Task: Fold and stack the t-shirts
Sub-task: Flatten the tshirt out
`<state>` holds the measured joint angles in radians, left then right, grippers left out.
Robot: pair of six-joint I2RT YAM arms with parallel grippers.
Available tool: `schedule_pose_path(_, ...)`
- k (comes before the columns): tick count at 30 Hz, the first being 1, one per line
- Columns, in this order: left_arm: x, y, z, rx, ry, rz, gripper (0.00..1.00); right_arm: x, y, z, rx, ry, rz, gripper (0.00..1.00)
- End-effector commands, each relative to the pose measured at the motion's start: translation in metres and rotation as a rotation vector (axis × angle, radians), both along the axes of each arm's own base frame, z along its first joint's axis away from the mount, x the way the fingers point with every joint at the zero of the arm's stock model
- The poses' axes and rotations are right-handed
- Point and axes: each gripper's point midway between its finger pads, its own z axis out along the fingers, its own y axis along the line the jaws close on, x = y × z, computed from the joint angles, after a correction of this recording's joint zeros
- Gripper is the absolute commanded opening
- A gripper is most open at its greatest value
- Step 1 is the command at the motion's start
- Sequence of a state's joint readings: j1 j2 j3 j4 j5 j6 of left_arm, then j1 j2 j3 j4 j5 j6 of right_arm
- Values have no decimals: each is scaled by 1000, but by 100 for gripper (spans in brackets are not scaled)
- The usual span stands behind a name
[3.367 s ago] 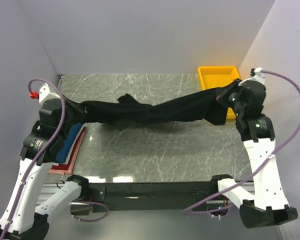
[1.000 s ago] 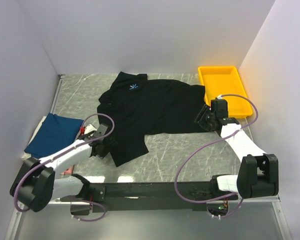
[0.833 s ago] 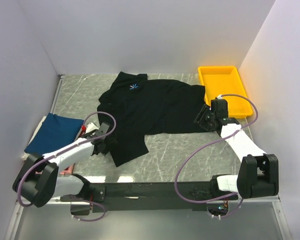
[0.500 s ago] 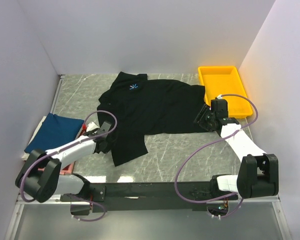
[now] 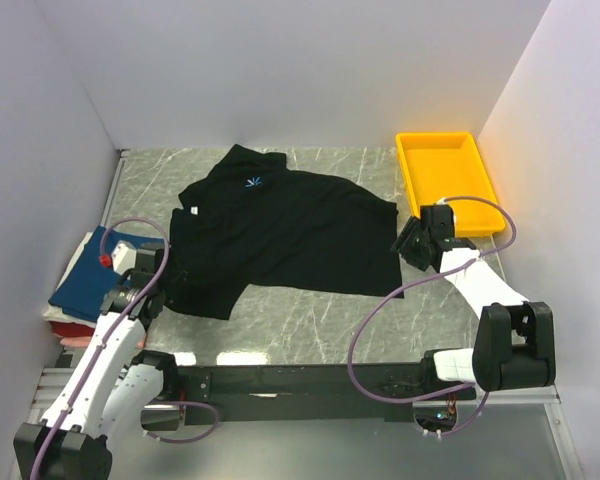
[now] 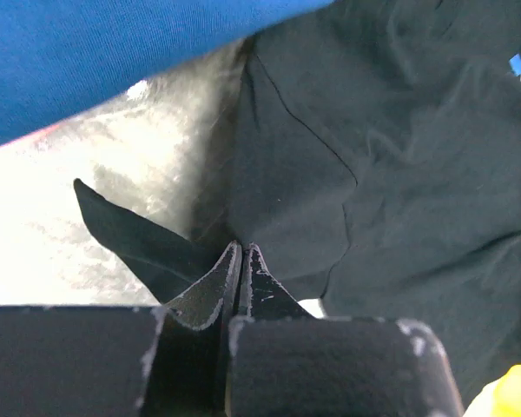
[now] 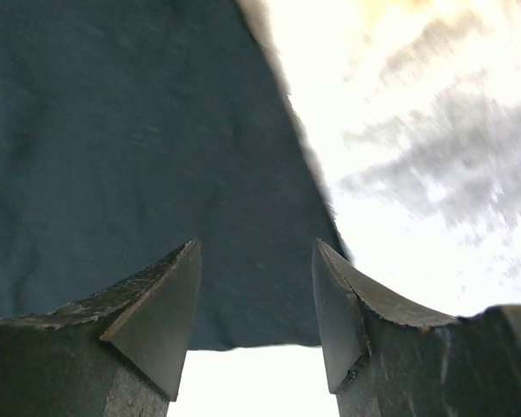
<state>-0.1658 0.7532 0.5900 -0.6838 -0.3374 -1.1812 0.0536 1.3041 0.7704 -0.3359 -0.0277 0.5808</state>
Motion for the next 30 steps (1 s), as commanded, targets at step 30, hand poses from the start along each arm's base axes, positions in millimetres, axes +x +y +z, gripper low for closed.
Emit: schedule_pose_path(30,14,-24,5,-31,-25,-175,0,-69,10,-83,73,282,-77,42)
